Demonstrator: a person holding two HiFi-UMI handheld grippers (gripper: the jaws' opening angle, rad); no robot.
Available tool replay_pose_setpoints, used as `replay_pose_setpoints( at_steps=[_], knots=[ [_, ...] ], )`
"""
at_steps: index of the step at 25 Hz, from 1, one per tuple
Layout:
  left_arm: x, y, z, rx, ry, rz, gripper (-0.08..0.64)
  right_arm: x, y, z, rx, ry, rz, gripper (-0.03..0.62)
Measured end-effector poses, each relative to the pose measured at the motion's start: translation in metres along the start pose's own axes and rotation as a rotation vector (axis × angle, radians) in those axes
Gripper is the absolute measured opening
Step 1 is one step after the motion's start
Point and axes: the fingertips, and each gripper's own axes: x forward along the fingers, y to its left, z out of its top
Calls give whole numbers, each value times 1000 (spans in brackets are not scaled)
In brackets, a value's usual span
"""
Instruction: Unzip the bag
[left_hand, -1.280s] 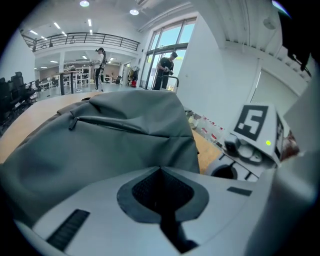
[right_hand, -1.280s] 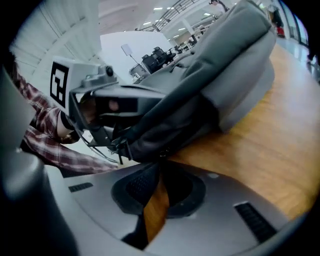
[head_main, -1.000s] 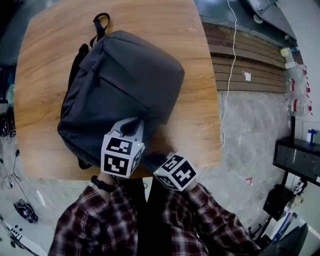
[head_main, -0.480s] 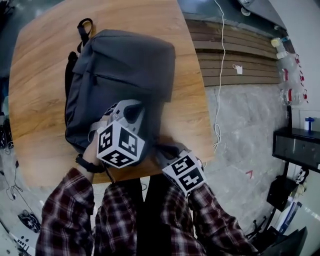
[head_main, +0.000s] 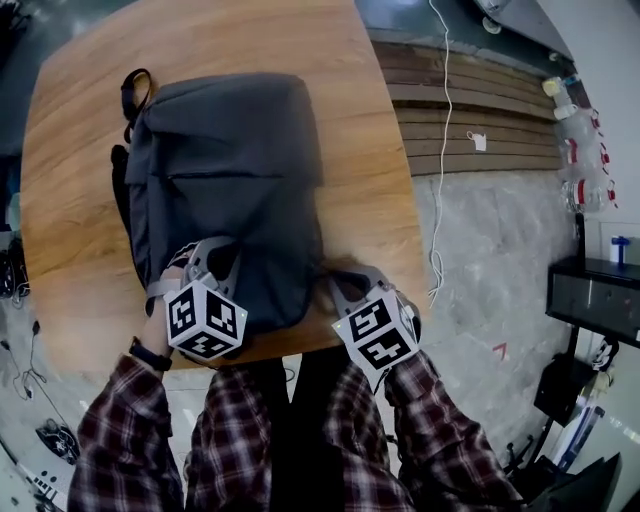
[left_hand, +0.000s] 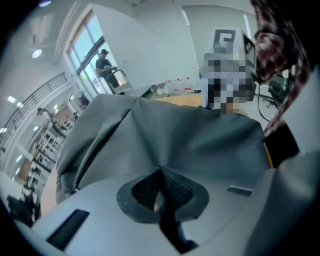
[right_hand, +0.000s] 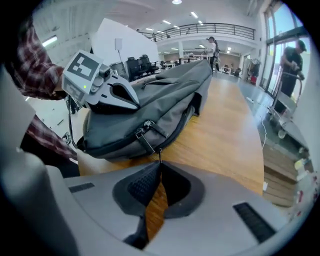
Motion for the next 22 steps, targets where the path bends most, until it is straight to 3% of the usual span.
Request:
replay_pose_setpoints(
  at_steps=[5,7,9,12,17,22],
  knots=[
    [-21,-8,-36,-487,74,86,9,21,-4,29,-117,-25,5,18],
    [-29,-13,-48,-634,106,132,9,31,-4,41,-173,-27,27,18],
    [-32,-17,-54,-731,126,158,9,41,-2,49,-238,-13,53,18],
    [-35,-21,-57,-795,123,164,9,49,1,54,-362,16,83,20],
    [-38,-21,-60,-789,129,169,9,54,7,61,-520,70,104,20],
    [-36,-19,-60,-759,129,165,9,55,9,62,-551,139,144,18]
  ],
)
